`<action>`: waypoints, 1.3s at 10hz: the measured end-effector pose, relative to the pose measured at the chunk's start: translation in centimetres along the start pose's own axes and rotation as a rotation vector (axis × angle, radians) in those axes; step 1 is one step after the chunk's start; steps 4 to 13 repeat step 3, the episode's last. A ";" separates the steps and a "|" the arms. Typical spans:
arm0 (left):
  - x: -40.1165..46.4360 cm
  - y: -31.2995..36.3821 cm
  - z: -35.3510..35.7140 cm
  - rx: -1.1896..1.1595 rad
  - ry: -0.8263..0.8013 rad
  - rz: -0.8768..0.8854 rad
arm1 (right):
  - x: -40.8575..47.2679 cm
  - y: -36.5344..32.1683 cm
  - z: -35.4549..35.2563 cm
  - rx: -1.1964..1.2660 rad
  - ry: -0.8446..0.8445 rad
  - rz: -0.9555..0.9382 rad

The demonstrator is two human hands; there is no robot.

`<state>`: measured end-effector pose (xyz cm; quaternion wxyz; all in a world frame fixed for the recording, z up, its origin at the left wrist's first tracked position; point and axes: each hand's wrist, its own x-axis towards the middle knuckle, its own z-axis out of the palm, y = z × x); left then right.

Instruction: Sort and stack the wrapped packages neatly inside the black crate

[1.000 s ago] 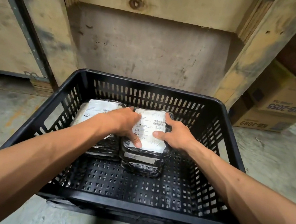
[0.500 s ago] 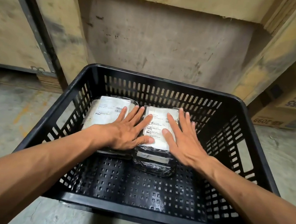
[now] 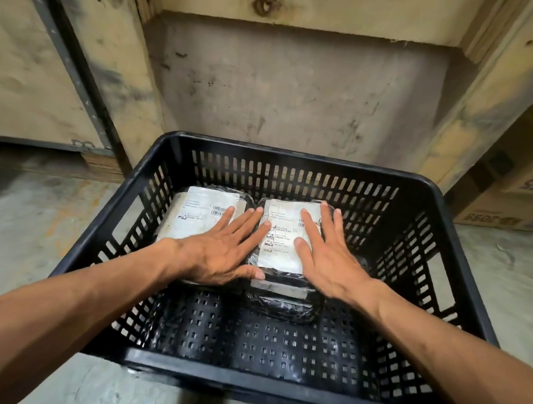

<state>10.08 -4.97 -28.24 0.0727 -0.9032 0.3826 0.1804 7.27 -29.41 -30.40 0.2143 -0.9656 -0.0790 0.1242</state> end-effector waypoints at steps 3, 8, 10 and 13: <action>-2.4 1.0 -3.5 -0.099 0.090 -0.063 | -1.9 -2.5 -4.6 -0.070 -0.143 0.036; -2.4 1.0 -3.5 -0.099 0.090 -0.063 | -1.9 -2.5 -4.6 -0.070 -0.143 0.036; -2.4 1.0 -3.5 -0.099 0.090 -0.063 | -1.9 -2.5 -4.6 -0.070 -0.143 0.036; -2.4 1.0 -3.5 -0.099 0.090 -0.063 | -1.9 -2.5 -4.6 -0.070 -0.143 0.036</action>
